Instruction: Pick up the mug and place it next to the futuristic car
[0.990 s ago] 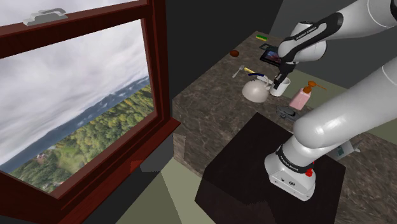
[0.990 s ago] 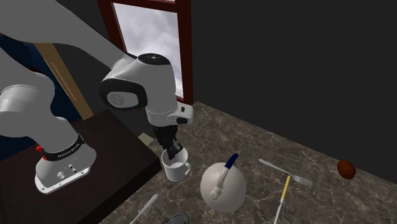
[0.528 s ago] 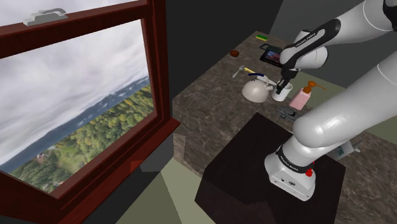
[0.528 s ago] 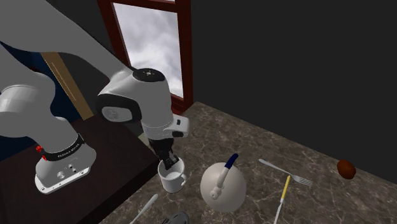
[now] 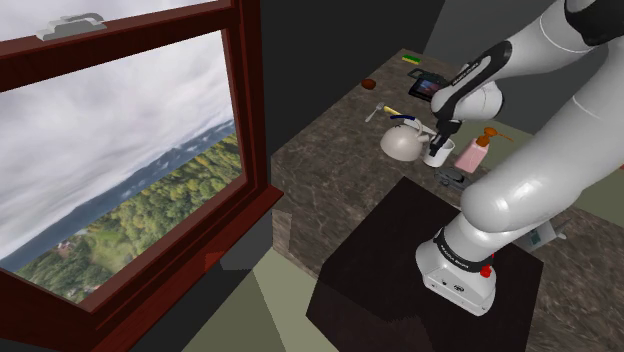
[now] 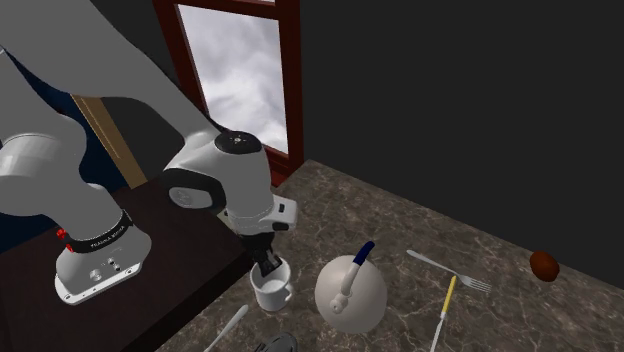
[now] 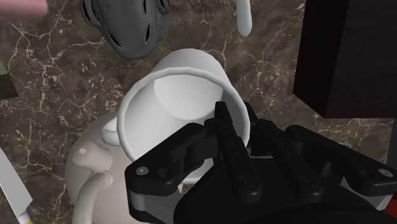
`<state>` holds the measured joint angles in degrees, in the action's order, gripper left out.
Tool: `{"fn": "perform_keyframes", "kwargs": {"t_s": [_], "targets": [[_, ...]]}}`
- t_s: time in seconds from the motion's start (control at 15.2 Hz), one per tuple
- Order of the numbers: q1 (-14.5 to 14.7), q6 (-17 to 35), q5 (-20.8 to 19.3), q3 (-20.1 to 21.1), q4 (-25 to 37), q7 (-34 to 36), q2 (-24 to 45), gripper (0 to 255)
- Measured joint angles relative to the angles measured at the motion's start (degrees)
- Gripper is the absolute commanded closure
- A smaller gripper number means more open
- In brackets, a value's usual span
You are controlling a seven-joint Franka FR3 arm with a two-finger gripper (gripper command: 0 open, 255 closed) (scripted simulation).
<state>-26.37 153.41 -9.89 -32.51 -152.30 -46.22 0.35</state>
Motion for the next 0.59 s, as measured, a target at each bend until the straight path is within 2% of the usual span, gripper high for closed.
{"fn": "perform_keyframes", "kwargs": {"t_s": [0.33, 0.59], "targets": [[-0.09, 4.85, 5.51, 1.26, 0.01, -3.45, 5.47, 255], [-1.36, 8.40, 10.48, 3.57, 0.25, -6.77, 9.69, 255]]}}
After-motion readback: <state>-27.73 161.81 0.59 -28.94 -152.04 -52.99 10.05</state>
